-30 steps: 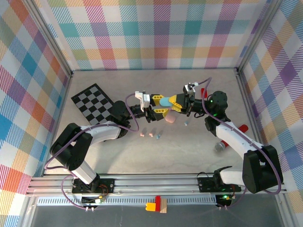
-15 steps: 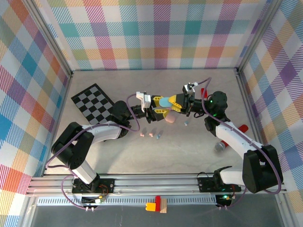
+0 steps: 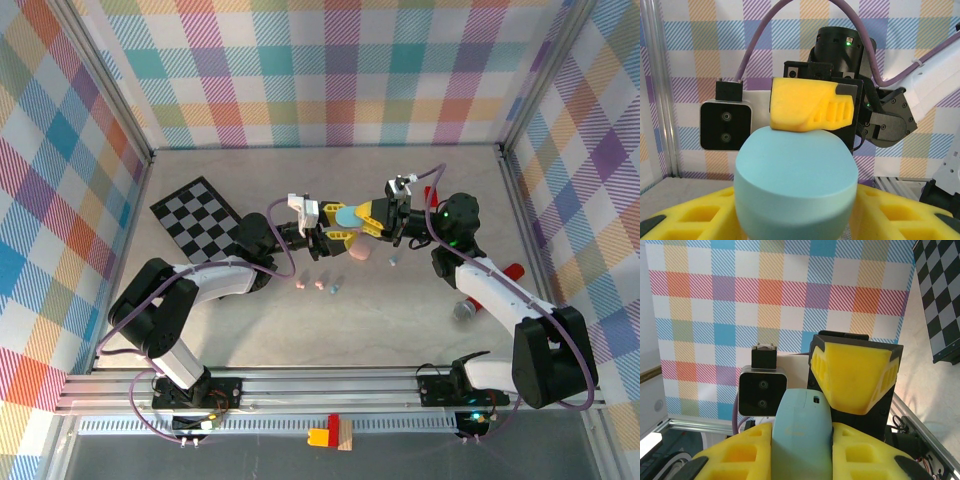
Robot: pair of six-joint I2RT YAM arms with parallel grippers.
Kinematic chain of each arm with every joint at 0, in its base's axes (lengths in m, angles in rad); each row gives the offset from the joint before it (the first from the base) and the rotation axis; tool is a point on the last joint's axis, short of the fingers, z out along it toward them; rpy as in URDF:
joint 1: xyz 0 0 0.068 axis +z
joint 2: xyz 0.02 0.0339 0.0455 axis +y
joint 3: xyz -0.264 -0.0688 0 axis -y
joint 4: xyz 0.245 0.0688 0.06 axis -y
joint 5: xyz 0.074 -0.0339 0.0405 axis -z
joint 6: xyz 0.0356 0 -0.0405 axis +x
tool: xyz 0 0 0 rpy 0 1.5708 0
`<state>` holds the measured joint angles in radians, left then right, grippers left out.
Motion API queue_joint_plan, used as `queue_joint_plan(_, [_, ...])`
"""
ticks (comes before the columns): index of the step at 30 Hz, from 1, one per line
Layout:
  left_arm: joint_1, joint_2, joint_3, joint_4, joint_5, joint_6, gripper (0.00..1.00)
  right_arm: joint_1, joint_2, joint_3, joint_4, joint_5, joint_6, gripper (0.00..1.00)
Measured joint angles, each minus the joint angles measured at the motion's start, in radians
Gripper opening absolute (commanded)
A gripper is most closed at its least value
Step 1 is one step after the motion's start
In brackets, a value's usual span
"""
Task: Insert wireless bluetooth earbuds into charging case
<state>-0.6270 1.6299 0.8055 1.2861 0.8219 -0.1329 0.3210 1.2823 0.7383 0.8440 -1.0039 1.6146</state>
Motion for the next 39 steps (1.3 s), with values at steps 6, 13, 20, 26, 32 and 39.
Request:
queue_joint_plan(6, [0.000,0.000,0.008,0.000,0.000,-0.010,0.48,0.000,0.000,0.000,-0.025,0.000,-0.008,0.00])
queue_joint_plan(13, [0.000,0.000,0.010,0.001,0.001,-0.010,0.51,0.000,0.001,0.000,-0.008,0.000,0.002,0.00])
queue_joint_plan(20, [0.000,0.000,0.010,0.000,0.004,-0.010,0.48,0.000,0.009,-0.005,0.031,0.007,0.026,0.00])
queue_joint_plan(26, [0.000,0.000,0.010,0.000,0.003,-0.010,0.44,0.000,0.009,-0.006,0.030,0.006,0.023,0.00])
queue_joint_plan(32, [0.000,0.000,0.010,-0.002,0.003,-0.011,0.34,0.000,0.009,-0.005,0.030,0.007,0.022,0.03])
queue_joint_plan(39, [0.000,0.000,0.010,-0.007,0.012,-0.010,0.34,0.000,-0.003,-0.006,-0.022,0.011,-0.024,0.63])
